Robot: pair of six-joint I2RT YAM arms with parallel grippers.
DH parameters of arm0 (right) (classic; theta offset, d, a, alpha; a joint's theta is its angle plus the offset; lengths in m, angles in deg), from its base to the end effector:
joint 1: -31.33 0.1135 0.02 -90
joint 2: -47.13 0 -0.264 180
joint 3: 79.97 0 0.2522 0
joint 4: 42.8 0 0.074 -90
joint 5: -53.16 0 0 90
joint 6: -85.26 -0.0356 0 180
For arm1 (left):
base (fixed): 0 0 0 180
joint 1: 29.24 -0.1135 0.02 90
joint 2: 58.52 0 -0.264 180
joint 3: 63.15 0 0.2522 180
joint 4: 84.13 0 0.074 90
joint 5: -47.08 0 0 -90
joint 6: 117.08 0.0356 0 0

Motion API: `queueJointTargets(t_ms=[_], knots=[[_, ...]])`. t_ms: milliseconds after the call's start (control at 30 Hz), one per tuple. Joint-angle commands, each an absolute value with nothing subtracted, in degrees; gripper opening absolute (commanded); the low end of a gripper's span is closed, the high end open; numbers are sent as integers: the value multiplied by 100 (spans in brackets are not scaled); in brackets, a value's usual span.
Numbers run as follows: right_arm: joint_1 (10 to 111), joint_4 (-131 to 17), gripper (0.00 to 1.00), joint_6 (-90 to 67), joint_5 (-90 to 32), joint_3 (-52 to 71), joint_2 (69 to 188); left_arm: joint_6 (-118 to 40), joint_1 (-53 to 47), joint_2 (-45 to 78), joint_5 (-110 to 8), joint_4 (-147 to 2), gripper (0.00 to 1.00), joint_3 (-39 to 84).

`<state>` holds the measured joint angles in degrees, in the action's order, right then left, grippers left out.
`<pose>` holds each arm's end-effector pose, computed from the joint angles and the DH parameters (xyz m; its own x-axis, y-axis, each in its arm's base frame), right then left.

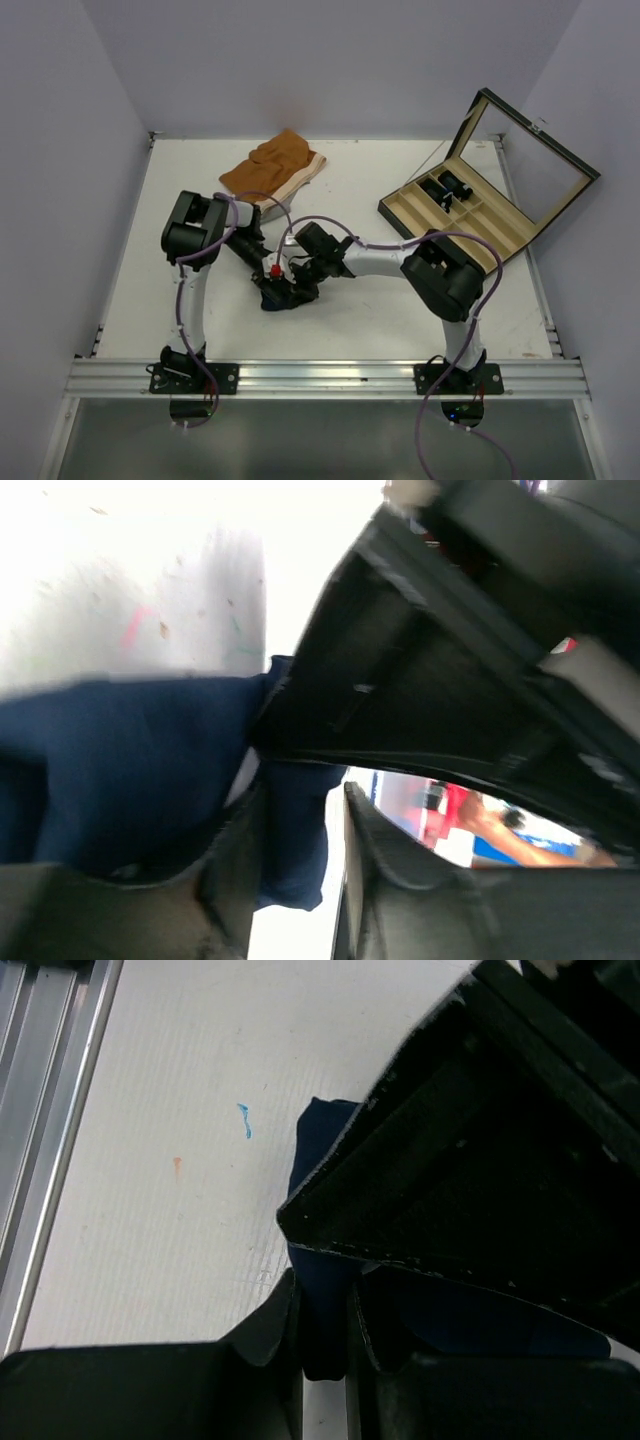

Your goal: Roll the underwear

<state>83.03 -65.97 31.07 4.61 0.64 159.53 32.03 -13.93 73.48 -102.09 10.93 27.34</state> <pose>0.2249 0.3228 0.1423 0.0705 -0.6184 -0.7827 -0.9650 -0.2411 0.1036 0.2991 -0.1136 0.0791 -0.7404 0.6587 -0.1338 0.3297 0.1825 -0.9263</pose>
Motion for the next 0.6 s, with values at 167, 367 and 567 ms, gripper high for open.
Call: queueJointTargets(t_ms=[167,367,567], knots=[[8213,-7157,0,1864,1123,630,16631,3120,-2255,5673,-10391,-786,46,2400],[7924,-7291,0,1127,1509,1096,17281,1925,-3186,4198,-10427,-2014,48,1873],[7712,-7808,0,599,2019,1789,18046,2353,-3548,2204,-9628,-2387,43,891]])
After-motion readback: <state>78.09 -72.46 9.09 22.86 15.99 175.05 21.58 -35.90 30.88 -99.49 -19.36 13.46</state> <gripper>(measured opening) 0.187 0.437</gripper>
